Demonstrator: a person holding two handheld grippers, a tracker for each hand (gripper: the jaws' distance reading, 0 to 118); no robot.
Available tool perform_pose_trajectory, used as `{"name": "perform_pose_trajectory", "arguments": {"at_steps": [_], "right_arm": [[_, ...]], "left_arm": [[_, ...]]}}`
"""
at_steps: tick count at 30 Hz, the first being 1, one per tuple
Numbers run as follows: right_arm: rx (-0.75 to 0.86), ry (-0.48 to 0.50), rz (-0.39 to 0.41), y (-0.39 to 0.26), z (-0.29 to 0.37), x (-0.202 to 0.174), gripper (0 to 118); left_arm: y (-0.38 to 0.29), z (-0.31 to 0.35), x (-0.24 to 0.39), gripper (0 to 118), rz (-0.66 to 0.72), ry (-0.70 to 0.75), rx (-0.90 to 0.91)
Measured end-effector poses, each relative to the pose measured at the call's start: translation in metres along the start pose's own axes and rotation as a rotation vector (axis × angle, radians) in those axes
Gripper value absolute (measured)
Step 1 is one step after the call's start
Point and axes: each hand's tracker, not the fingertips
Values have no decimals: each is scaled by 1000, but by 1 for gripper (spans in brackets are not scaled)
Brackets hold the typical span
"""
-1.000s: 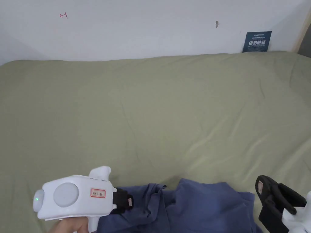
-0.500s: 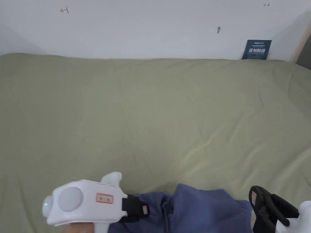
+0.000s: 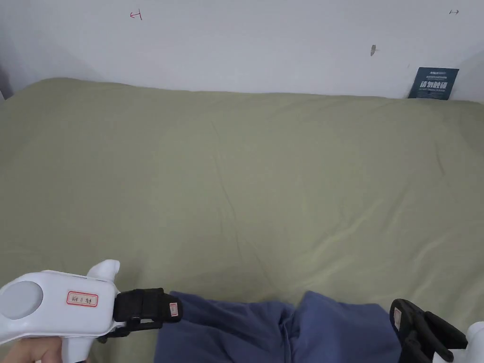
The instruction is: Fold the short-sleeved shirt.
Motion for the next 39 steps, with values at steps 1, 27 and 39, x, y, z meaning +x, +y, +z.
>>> {"name": "perform_pose_trajectory", "arguments": {"at_steps": [1, 27, 39], "right_arm": [[-1, -3, 6, 0, 0, -1, 4], [31, 54, 46, 12, -4, 9, 4], [42, 75, 15, 8, 10, 8, 4]], "left_arm": [[9, -10, -12, 117, 29, -45, 8], [0, 131, -53, 11, 200, 232, 303], [0, 72, 131, 11, -131, 420, 149]]}}
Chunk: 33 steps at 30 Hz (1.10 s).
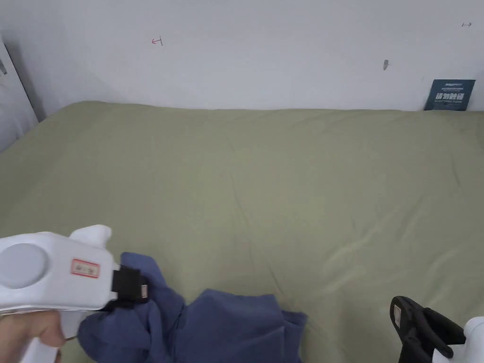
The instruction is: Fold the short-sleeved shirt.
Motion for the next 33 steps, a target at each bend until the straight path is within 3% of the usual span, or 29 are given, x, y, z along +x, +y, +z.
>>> {"name": "perform_pose_trajectory", "arguments": {"at_steps": [6, 10, 11, 12, 13, 14, 19, 21, 22, 23, 24, 25, 33], "right_arm": [[-3, -34, -22, -4, 9, 12, 4], [-8, -55, -41, -8, 15, 17, 4], [-9, -60, -45, -9, 16, 18, 4], [-12, -63, -48, -10, 18, 19, 4], [-15, -67, -51, -11, 19, 20, 4], [-18, -72, -53, -11, 21, 21, 4], [-23, -85, -60, -13, 27, 26, 4], [-30, -84, -67, -14, 25, 27, 4], [-34, -81, -77, -16, 22, 27, 4], [-44, -75, -87, -17, 20, 27, 4], [-53, -69, -93, -18, 17, 26, 4], [-57, -67, -94, -20, 15, 24, 4], [-123, -52, -83, -29, 7, 14, 4]], "left_arm": [[-7, -60, 84, 11, -182, 54, -86], [-23, -124, 132, 12, -219, 59, -135], [-27, -135, 140, 21, -239, 56, -143], [-30, -147, 144, 66, -257, -5, -111], [-31, -157, 145, 104, -243, -68, -107], [-33, -163, 149, 118, -210, -95, -141], [-24, -123, 122, 113, -100, -168, -98], [-23, -99, 97, 102, -35, -256, -45], [-22, -93, 83, 88, -10, -277, -15], [-23, -89, 73, 65, 6, -289, -2], [-26, -86, 60, 20, 18, -314, 2], [-28, -92, 51, 3, 28, -344, -32], [-63, -195, 42, 3, 128, -671, -209]]}}
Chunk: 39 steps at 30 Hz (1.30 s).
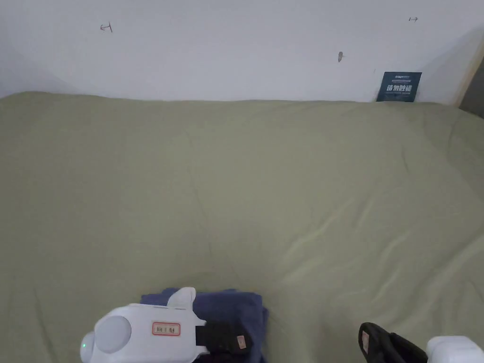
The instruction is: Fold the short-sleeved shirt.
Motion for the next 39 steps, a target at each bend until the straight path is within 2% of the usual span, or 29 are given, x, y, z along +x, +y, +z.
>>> {"name": "perform_pose_trajectory", "arguments": {"at_steps": [3, 6, 8, 12, 15, 18, 20, 22, 23, 24, 25, 27, 28, 31, 32, 33, 34, 39], "right_arm": [[-28, 7, 17, 0, -2, 0, 4], [-45, 9, 26, -1, -7, 0, 4], [-58, 21, 23, 1, -12, -2, 4], [-123, 151, -4, 8, -37, -18, 4], [-225, 336, -91, 12, -76, -31, 4], [-384, 554, -248, 0, -134, -36, 4], [-498, 653, -341, -16, -173, -36, 4], [-573, 717, -423, -34, -208, -30, 4], [-609, 721, -445, -41, -220, -26, 4], [-633, 683, -453, -45, -232, -20, 4], [-660, 706, -475, -50, -245, -11, 4], [-702, 786, -626, -61, -259, 4, 4], [-714, 830, -666, -65, -263, 10, 4], [-699, 843, -687, -68, -258, 13, 4], [-700, 847, -689, -68, -258, 15, 4], [-698, 847, -693, -69, -258, 16, 4], [-696, 859, -716, -70, -259, 17, 4], [-696, 871, -756, -75, -259, 24, 4]], "left_arm": [[-2, -23, -10, 3, -4, 119, 1], [0, -13, -3, 3, 11, 90, 15], [2, -4, 8, 3, -28, 99, 17], [7, 45, 23, 3, -86, 119, 53], [11, 92, 20, 3, -109, 201, 129], [11, 128, 6, 3, -106, 290, 165], [12, 143, -8, 3, -104, 377, 185], [17, 154, -31, 3, -72, 397, 175], [18, 156, -39, 3, -61, 398, 172], [20, 159, -47, 3, -50, 401, 160], [21, 160, -55, 3, -47, 404, 152], [24, 162, -67, 3, -42, 395, 138], [25, 163, -72, 4, -32, 381, 131], [22, 163, -59, 11, -44, 262, 75], [23, 162, -60, 34, -51, 232, 57], [24, 159, -62, 86, -60, 188, 36], [25, 154, -63, 115, -60, 159, 29], [42, 132, -91, 118, 13, 88, 22]]}}
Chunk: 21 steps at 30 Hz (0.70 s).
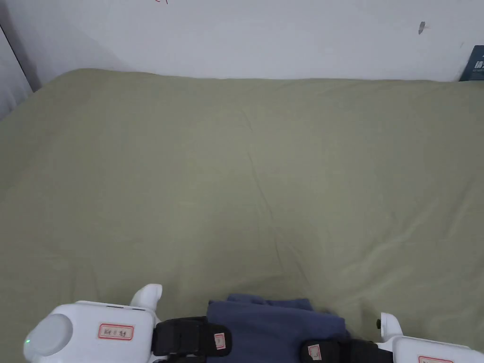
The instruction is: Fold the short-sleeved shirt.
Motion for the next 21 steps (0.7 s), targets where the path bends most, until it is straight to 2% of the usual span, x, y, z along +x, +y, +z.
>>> {"name": "perform_pose_trajectory", "arguments": {"at_steps": [4, 5, 6, 7, 8, 9, 11, 13, 17, 21], "right_arm": [[9, 1, -5, -2, 0, -2, 4], [10, 1, -5, -2, 0, -2, 4], [12, 1, -4, -3, 1, -3, 4], [12, -2, -2, -2, 0, -4, 4], [14, -5, 0, -3, 1, -6, 4], [18, -7, 1, -4, 2, -8, 4], [22, -20, 21, -6, 5, -15, 4], [25, -32, 46, -9, 10, -24, 4], [52, -49, 115, -12, 23, -43, 4], [86, -84, 199, -14, 35, -69, 4]], "left_arm": [[7, -33, -6, 113, 76, -203, -28], [7, -38, -6, 107, 93, -231, -31], [5, -43, -1, 85, 108, -223, -48], [1, -46, 1, 56, 96, -155, -41], [0, -46, 0, 33, 49, -49, -17], [-1, -46, -4, 33, 39, -17, -22], [-1, -39, -6, 32, 117, -131, -16], [1, -34, 6, 30, 54, -68, -17], [18, 4, -8, 30, 45, -57, 18], [39, 81, -36, 30, 60, 72, 106]]}}
